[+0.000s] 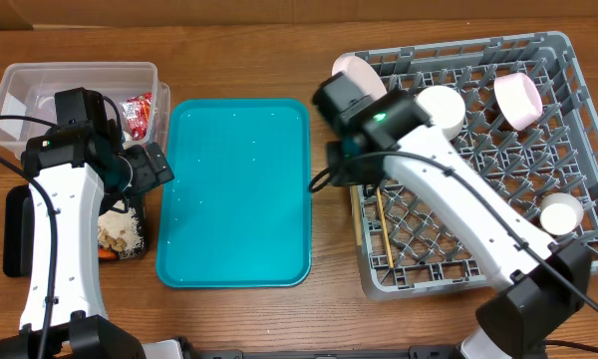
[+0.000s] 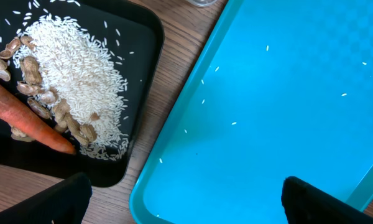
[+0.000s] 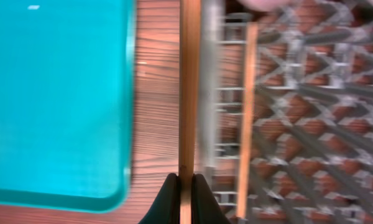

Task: Sort waste into correct bins and load items into the dishwasher
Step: 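Place the second chopstick in the rack's left side with right gripper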

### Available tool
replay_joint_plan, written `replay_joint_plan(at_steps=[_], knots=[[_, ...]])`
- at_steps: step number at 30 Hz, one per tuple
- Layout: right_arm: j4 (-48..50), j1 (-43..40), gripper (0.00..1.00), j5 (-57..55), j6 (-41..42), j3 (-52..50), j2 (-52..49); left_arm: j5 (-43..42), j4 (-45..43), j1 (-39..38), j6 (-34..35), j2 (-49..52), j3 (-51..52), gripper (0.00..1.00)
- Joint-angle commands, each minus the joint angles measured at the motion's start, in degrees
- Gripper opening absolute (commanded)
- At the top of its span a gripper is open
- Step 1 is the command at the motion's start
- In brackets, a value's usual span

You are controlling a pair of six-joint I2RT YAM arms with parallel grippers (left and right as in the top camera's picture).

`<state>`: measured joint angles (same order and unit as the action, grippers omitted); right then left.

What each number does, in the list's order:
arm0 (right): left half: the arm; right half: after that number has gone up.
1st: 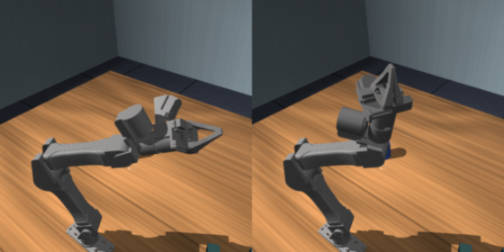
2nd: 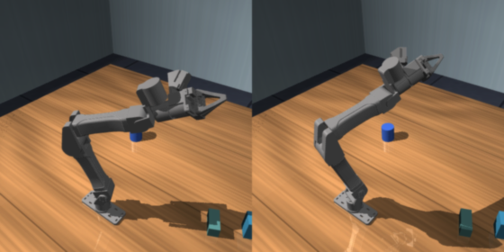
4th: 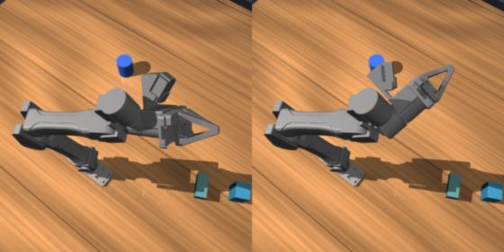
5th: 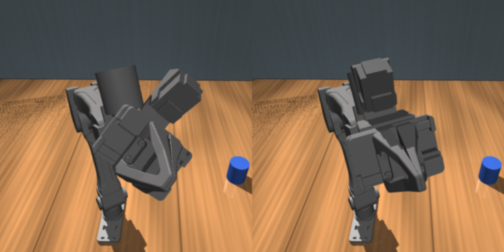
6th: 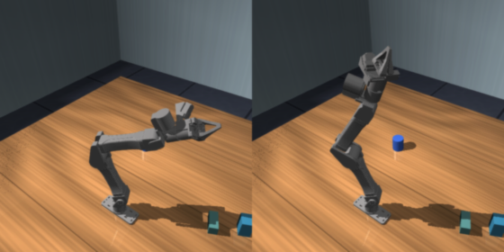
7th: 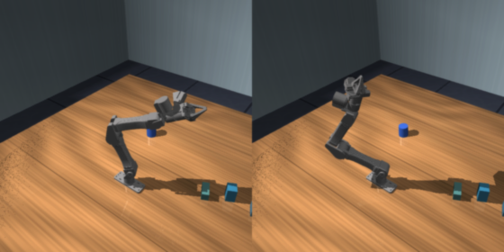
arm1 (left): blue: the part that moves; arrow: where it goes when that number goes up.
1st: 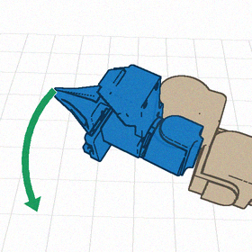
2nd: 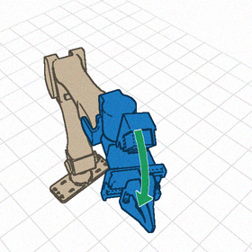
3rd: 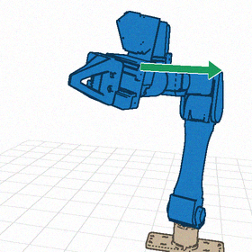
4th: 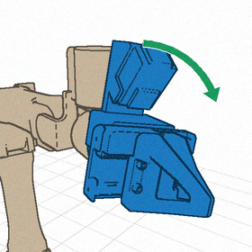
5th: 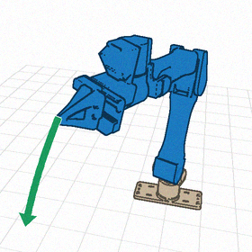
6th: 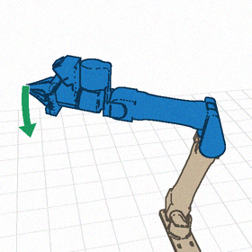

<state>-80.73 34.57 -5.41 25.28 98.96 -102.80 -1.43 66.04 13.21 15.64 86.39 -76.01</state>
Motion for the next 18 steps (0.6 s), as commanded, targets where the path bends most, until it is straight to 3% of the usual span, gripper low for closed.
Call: replay_joint_plan(at_steps=[1, 11, 18], knots=[[-0.4, -2.2, 0.04, -1.7, -4.4, -2.9, -1.4, 0.4, -0.1, -0.1, -0.9, 0.5, -0.2, 1.00], [5.7, -2.9, 0.04, -3.6, -6.3, -13.2, -1.5, 0.4, -0.1, -0.1, -0.9, 0.5, -0.2, 1.00], [7.0, -2.9, 0.05, -3.6, -6.2, -15.1, -1.4, 0.4, -0.1, -0.1, -0.9, 0.5, -0.2, 1.00]])
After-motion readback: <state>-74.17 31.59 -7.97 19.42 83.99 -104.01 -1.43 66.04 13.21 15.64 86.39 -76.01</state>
